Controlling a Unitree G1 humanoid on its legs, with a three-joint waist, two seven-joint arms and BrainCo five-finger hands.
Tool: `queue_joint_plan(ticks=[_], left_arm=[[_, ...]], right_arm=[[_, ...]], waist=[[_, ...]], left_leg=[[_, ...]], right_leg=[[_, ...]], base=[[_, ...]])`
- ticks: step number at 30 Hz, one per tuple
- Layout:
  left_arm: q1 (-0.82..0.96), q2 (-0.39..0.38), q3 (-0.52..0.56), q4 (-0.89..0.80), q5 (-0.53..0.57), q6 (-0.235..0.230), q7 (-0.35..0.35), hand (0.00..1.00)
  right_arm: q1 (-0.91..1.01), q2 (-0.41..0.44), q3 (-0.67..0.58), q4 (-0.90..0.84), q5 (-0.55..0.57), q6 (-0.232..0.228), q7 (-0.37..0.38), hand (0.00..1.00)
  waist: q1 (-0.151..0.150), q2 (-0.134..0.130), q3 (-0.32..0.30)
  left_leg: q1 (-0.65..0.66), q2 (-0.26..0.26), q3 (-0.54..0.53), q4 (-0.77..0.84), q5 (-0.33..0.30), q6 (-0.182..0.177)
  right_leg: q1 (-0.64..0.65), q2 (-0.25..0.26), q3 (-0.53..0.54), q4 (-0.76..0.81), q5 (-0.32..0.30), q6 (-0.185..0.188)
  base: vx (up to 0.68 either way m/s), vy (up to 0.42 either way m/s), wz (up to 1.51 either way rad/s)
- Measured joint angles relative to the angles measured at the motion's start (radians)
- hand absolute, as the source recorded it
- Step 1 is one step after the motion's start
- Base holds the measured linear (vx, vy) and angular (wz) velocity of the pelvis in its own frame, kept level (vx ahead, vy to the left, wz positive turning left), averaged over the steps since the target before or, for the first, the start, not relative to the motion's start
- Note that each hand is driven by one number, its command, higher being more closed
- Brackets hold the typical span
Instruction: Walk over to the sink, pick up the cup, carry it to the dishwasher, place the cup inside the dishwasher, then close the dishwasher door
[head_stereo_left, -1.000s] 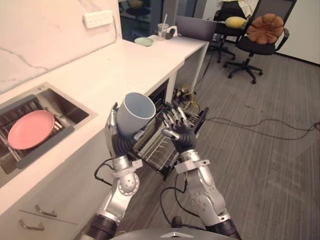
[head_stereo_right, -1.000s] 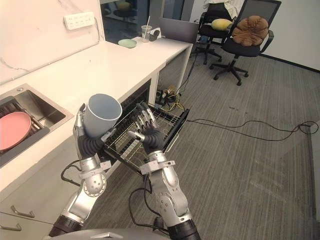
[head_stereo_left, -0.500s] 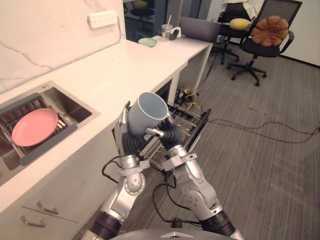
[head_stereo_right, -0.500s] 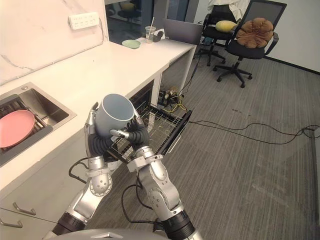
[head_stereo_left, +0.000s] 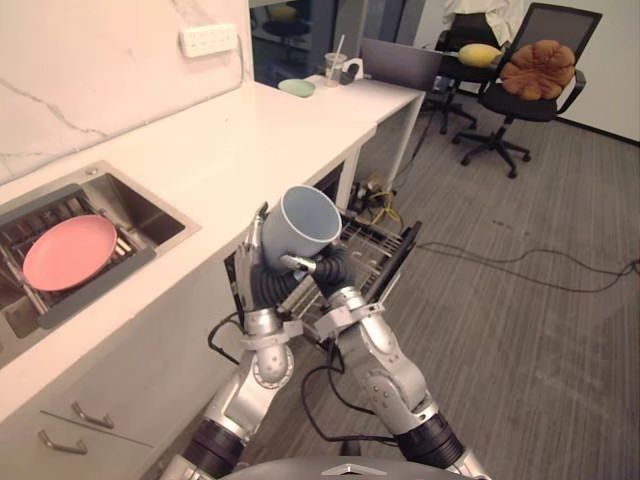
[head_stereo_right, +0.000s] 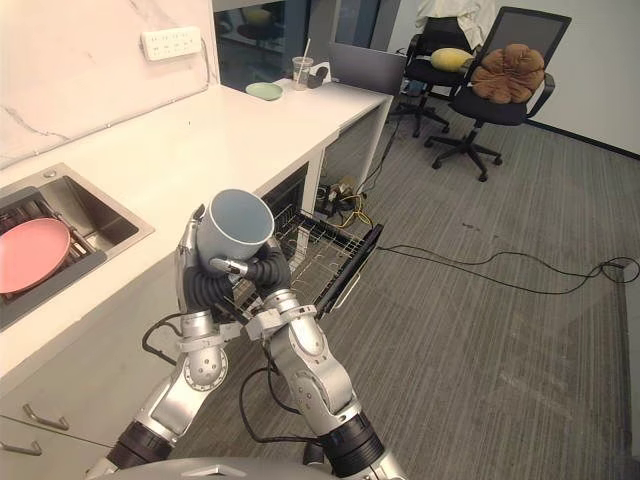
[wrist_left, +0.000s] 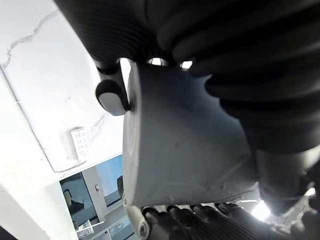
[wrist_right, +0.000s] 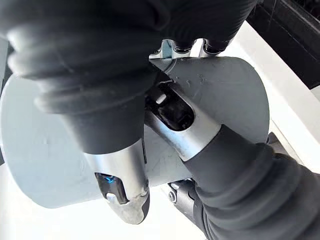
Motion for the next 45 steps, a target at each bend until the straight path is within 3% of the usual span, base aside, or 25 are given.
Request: queue_joint_plan(ticks=[9,10,17,35,36,45], left_arm=[[-0.017,0.013,-0.002,0.007,-0.001,0.003,-0.004,1.00],[-0.017,0.015,-0.003,0.010,-0.001,0.003,-0.004,1.00],[-0.017,0.029,-0.004,0.035,-0.019,0.003,-0.004,1.00],[-0.014,0.060,-0.029,0.036,-0.049,0.007,0.005,1.00],[-0.014,0.060,-0.033,0.036,-0.057,0.007,0.006,0.00],[0.008,0.058,-0.041,0.035,-0.069,0.001,0.014,0.00]], right_arm=[[-0.036,-0.002,0.004,0.000,-0.002,0.021,-0.042,0.00],[-0.036,-0.002,0.004,0.000,-0.002,0.023,-0.047,1.00],[-0.042,-0.002,0.003,-0.001,-0.040,0.046,-0.079,1.00],[-0.062,-0.015,0.006,-0.004,-0.080,0.045,-0.096,1.00],[-0.062,-0.015,0.006,-0.004,-0.083,0.045,-0.097,1.00],[-0.119,-0.020,-0.003,-0.003,-0.118,0.045,-0.106,1.00]], waist=[[0.002,-0.001,-0.012],[0.002,-0.003,-0.020],[0.007,-0.007,-0.027],[0.009,-0.007,-0.027],[0.009,-0.007,-0.027],[0.010,-0.007,-0.027]], left_leg=[[0.000,-0.001,-0.004,-0.005,0.004,0.000],[0.001,-0.001,-0.005,-0.012,0.008,0.000],[0.000,-0.002,-0.013,-0.015,0.013,-0.001],[-0.006,-0.001,-0.017,-0.015,0.014,-0.002],[-0.006,-0.001,-0.017,-0.015,0.014,-0.002],[-0.010,-0.001,-0.013,-0.015,0.015,-0.003]], right_leg=[[0.000,0.000,-0.003,0.000,0.000,-0.001],[-0.001,0.000,-0.004,0.000,0.000,-0.001],[0.000,-0.001,-0.007,0.000,-0.002,-0.004],[-0.002,0.000,-0.009,-0.003,0.005,0.001],[-0.002,0.000,-0.009,-0.003,0.005,0.001],[-0.009,0.000,-0.005,0.000,0.006,0.002]], base=[[-0.01,0.002,0.01],[0.00,0.000,0.05],[0.00,0.000,0.03],[0.00,0.000,0.00],[0.00,0.000,0.00],[0.00,0.000,-0.01]])
